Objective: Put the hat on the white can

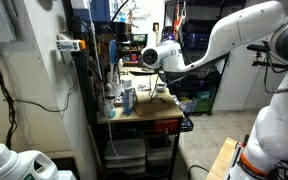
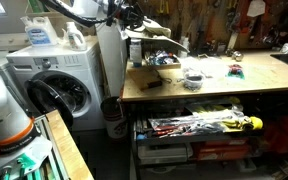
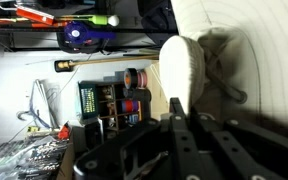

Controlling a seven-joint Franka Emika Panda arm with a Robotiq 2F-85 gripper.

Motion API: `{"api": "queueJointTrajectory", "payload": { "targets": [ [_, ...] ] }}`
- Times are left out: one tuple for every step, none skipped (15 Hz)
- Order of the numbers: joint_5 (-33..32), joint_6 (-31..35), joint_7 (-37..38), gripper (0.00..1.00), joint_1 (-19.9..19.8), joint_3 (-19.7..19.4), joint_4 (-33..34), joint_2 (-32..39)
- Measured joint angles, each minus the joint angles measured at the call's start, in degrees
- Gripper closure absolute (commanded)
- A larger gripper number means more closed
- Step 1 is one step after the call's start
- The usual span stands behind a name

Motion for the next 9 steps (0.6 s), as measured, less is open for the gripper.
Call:
{"api": "queueJointTrajectory", "payload": {
  "targets": [
    [-0.2, 0.0, 0.1, 0.99, 0.0, 0.2, 0.4, -0.1],
    [-0.2, 0.0, 0.3, 0.99, 0.1, 0.5, 0.8, -0.1],
    [-0.2, 0.1, 0.5, 0.99, 0.1, 0.7, 1.1, -0.1],
    [-0.3, 0.2, 0.8, 0.99, 0.3, 0.9, 1.4, -0.1],
    [-0.3, 0.7, 1.1, 0.99, 0.4, 1.2, 1.6, -0.1],
    [-0.4, 1.2, 1.5, 0.99, 0.5, 1.4, 1.8, -0.1],
    [-0.7, 1.9, 1.9, 0.99, 0.6, 1.7, 1.9, 0.0],
    [-1.2, 2.6, 2.4, 0.99, 0.8, 1.9, 2.0, 0.1],
    [-1.7, 3.5, 3.0, 0.99, 0.9, 2.1, 2.1, 0.2]
  ]
}}
